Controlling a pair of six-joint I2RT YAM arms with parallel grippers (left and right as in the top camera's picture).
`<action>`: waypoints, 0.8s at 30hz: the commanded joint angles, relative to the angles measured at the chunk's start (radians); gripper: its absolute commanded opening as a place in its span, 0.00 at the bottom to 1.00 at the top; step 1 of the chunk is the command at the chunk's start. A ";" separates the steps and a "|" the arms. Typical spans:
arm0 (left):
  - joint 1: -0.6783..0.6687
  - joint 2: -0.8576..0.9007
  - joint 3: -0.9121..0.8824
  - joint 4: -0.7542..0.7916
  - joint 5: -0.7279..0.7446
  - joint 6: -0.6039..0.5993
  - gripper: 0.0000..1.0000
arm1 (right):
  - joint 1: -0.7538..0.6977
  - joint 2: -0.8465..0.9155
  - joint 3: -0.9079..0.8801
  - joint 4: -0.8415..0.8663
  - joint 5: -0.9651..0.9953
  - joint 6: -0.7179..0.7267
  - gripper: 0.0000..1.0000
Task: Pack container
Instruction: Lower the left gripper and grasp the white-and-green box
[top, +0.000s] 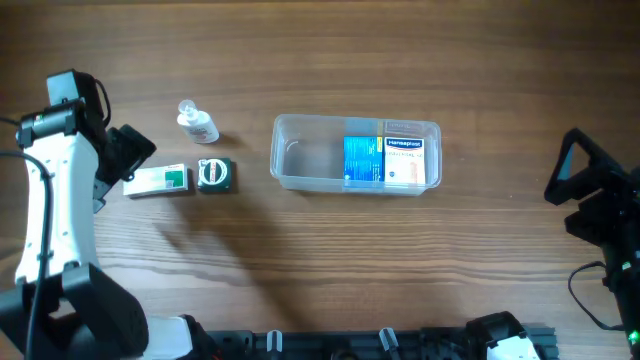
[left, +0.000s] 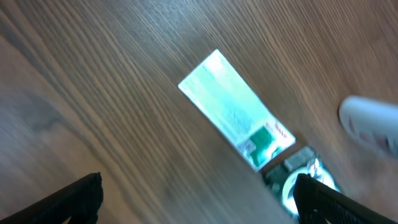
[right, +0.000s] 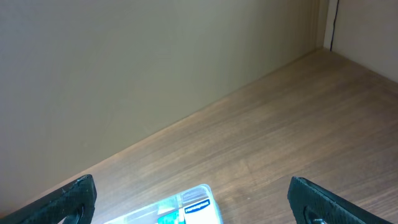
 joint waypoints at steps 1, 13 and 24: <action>0.023 0.053 0.000 0.055 -0.013 -0.149 0.97 | -0.002 -0.001 -0.002 -0.001 0.016 0.010 1.00; 0.027 0.242 -0.052 0.180 0.133 -0.197 0.82 | -0.002 -0.001 -0.002 -0.001 0.016 0.010 1.00; 0.026 0.266 -0.086 0.193 0.167 -0.272 0.93 | -0.002 -0.001 -0.002 -0.001 0.016 0.010 1.00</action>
